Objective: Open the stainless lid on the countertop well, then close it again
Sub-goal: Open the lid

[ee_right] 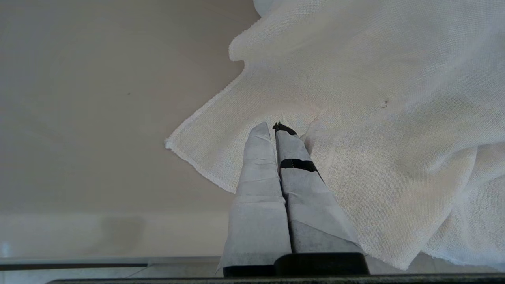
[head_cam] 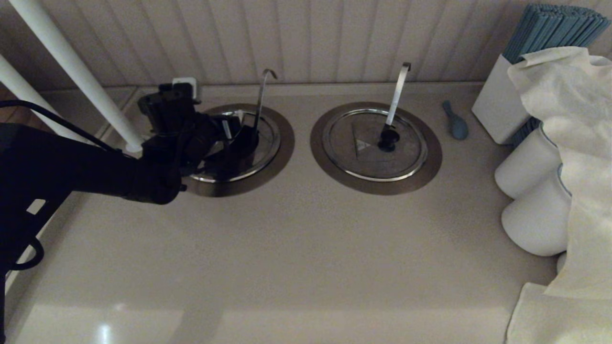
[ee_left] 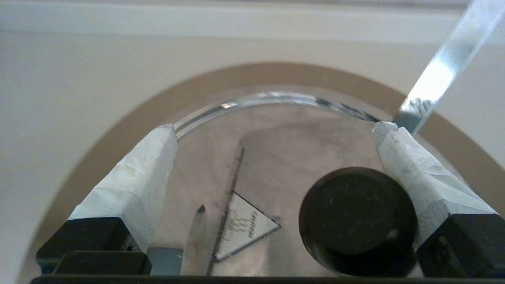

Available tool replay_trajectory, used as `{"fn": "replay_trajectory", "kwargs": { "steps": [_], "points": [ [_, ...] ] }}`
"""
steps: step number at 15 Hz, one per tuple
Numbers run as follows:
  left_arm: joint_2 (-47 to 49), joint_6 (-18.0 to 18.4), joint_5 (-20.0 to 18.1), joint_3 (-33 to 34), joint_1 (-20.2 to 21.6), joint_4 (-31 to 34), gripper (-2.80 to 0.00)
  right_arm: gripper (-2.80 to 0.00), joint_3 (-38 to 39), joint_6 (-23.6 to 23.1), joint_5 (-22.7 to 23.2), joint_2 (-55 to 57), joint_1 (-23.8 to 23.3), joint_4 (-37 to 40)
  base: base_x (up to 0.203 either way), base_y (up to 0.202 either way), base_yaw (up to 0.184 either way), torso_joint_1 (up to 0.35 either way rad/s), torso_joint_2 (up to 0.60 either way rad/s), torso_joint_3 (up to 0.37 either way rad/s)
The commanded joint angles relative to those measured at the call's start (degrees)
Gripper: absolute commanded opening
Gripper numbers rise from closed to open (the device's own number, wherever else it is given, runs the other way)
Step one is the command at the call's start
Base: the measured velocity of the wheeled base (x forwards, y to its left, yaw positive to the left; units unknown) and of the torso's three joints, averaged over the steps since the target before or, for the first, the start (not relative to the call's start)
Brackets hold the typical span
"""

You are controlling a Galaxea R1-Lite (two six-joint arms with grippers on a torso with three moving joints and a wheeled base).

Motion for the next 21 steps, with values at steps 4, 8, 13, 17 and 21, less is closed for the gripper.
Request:
{"fn": "replay_trajectory", "kwargs": {
  "steps": [4,8,13,17,21],
  "points": [
    [-0.4,-0.4,0.2,-0.8,1.2,-0.1,0.00,-2.80,0.0,0.0,0.0,0.1,0.0,0.0,0.000,0.000,0.000,0.000,0.00,0.000],
    [-0.7,-0.8,0.0,-1.5,2.6,0.1,0.00,-2.80,0.0,0.0,0.0,0.1,0.0,0.0,0.000,0.000,0.000,0.000,0.00,0.000],
    [-0.5,-1.6,-0.1,-2.8,4.6,1.3,0.00,-2.80,0.0,0.0,0.0,0.0,0.0,0.0,0.000,0.000,0.000,0.000,0.00,0.000],
    [0.5,-1.8,-0.2,-3.8,6.3,1.3,0.00,-2.80,0.0,0.0,0.0,0.1,0.0,0.0,0.000,0.000,0.000,0.000,0.00,0.000],
    [0.8,-1.8,-0.4,-4.5,8.6,1.3,0.00,-2.80,0.0,0.0,0.0,0.0,0.0,0.0,0.000,0.000,0.000,0.000,0.00,0.000]
  ]
}}
